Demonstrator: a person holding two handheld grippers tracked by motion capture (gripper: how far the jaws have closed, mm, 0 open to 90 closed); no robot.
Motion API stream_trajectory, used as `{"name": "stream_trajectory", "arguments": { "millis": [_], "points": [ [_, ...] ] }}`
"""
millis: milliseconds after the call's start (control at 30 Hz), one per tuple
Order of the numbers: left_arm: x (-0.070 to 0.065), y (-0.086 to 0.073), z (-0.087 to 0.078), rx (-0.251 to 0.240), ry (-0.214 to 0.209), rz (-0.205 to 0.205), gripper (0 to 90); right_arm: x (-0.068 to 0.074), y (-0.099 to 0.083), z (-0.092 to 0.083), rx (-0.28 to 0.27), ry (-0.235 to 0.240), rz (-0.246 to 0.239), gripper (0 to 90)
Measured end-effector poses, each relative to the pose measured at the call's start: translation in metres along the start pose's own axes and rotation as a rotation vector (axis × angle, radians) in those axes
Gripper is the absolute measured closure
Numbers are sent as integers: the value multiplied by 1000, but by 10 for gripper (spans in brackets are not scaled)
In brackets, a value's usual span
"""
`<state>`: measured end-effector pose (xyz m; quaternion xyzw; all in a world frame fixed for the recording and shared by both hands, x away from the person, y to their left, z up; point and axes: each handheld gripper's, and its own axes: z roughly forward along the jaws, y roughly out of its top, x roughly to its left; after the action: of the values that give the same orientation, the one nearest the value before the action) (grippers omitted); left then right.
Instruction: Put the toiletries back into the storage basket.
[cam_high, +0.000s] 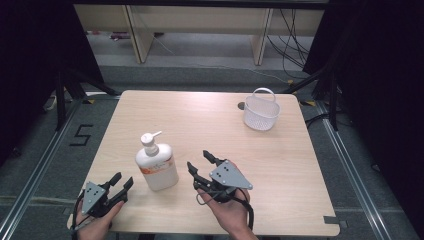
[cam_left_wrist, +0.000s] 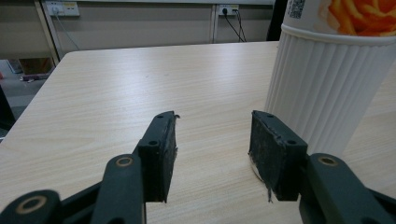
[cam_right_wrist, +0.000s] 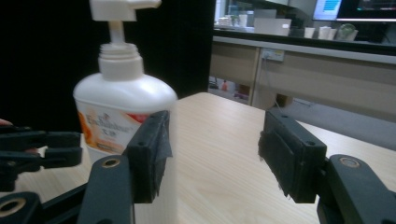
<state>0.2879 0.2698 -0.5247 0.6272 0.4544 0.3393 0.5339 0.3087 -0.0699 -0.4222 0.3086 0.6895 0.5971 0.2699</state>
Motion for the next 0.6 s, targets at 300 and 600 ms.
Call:
{"name": "stream_trajectory", "arguments": {
  "millis": [300,600],
  "points": [
    [0,0,-1,-4,0,-1,500,27,19,25,-30,45,-64,431],
    [0,-1,0,-17,-8,4,496,46,36,45,-23,40,-44,436]
  ]
}}
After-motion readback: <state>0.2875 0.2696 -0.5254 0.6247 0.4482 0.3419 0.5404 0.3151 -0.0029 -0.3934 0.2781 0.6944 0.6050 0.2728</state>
